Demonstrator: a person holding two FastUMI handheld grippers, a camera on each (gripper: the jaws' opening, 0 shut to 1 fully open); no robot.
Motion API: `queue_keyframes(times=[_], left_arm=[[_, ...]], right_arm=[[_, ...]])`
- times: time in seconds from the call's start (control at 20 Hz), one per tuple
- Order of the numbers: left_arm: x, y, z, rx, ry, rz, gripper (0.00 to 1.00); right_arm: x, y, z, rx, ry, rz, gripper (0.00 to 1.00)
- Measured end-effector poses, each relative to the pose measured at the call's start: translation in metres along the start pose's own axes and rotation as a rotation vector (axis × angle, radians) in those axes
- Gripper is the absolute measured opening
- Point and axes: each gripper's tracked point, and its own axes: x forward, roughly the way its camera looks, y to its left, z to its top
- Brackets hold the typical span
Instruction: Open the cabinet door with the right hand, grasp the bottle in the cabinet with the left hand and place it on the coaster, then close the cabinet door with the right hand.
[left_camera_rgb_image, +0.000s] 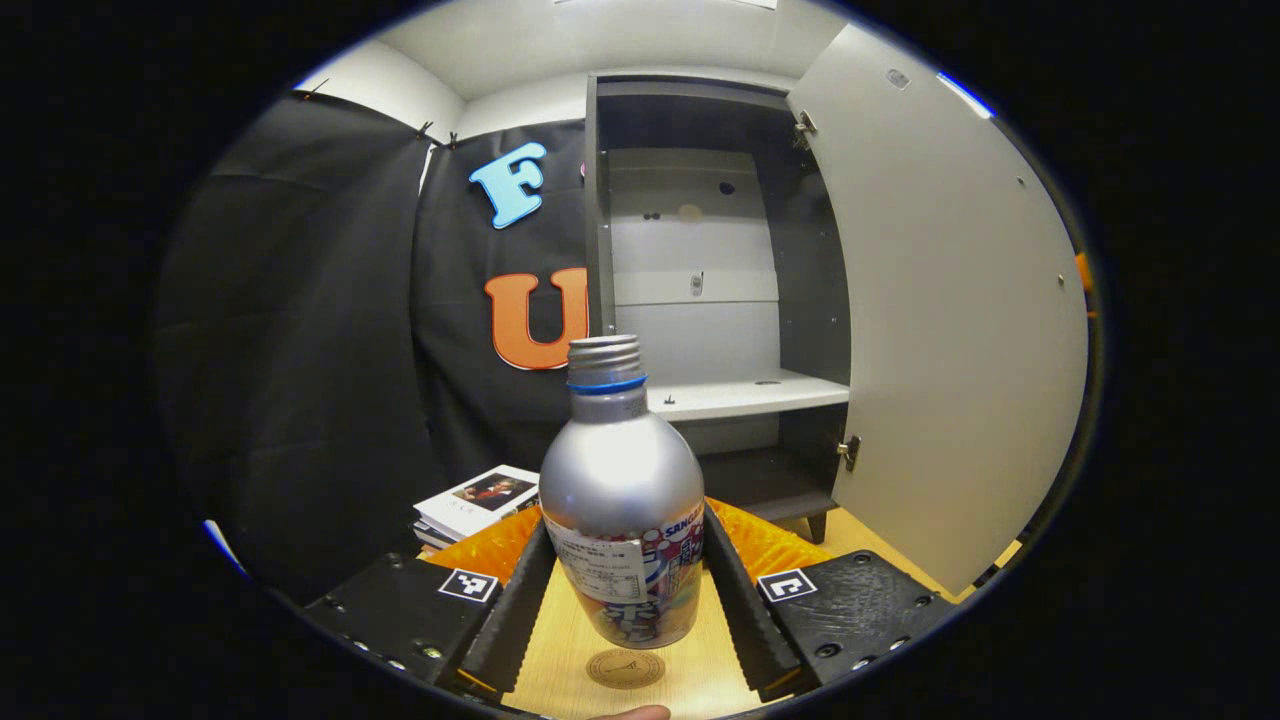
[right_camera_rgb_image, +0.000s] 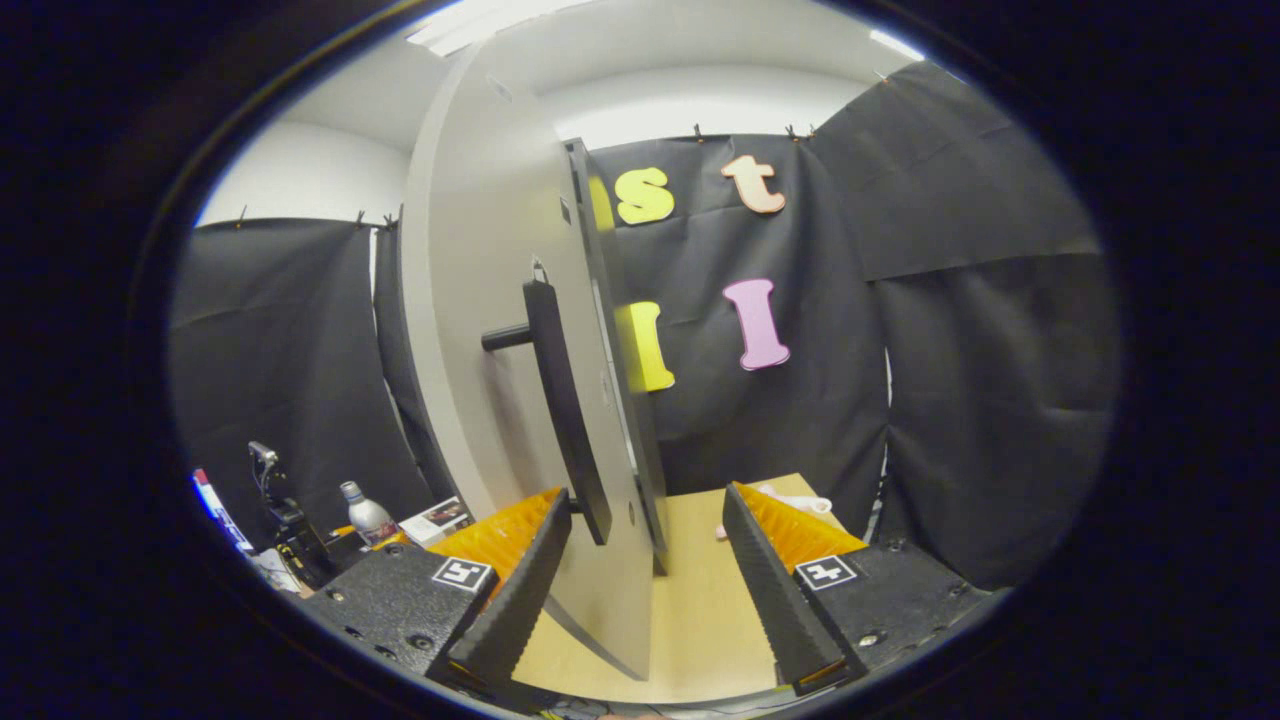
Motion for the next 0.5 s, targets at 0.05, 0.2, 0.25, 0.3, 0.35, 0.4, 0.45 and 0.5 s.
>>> queue_keyframes(times=[0.05, 0.2, 0.25, 0.3, 0.35, 0.4, 0.45, 0.5], left_arm=[[0.000, 0.000, -0.011, 0.008, 0.002, -0.005, 0.79], [0.005, 0.005, -0.051, 0.013, 0.001, -0.001, 0.79], [0.007, 0.008, -0.065, 0.016, -0.003, 0.009, 0.79], [0.010, 0.011, -0.083, 0.020, 0.005, 0.017, 0.79], [0.011, 0.014, -0.101, 0.023, 0.015, 0.027, 0.79], [0.011, 0.017, -0.118, 0.024, 0.028, 0.039, 0.79], [0.013, 0.020, -0.132, 0.021, 0.036, 0.047, 0.80], [0.014, 0.020, -0.146, 0.020, 0.045, 0.055, 0.79]], right_arm=[[-0.001, 0.001, 0.002, -0.012, -0.003, -0.008, 0.95], [-0.002, 0.005, 0.001, -0.052, -0.002, -0.038, 0.92], [-0.003, 0.004, 0.001, -0.085, 0.003, -0.054, 0.90], [-0.003, 0.004, 0.004, -0.114, -0.001, -0.073, 0.91], [-0.005, 0.003, 0.003, -0.137, 0.003, -0.092, 0.90], [-0.005, 0.003, 0.002, -0.141, 0.009, -0.095, 0.90], [-0.005, 0.004, 0.001, -0.139, 0.017, -0.094, 0.83], [-0.005, 0.005, 0.001, -0.134, 0.026, -0.092, 0.89]])
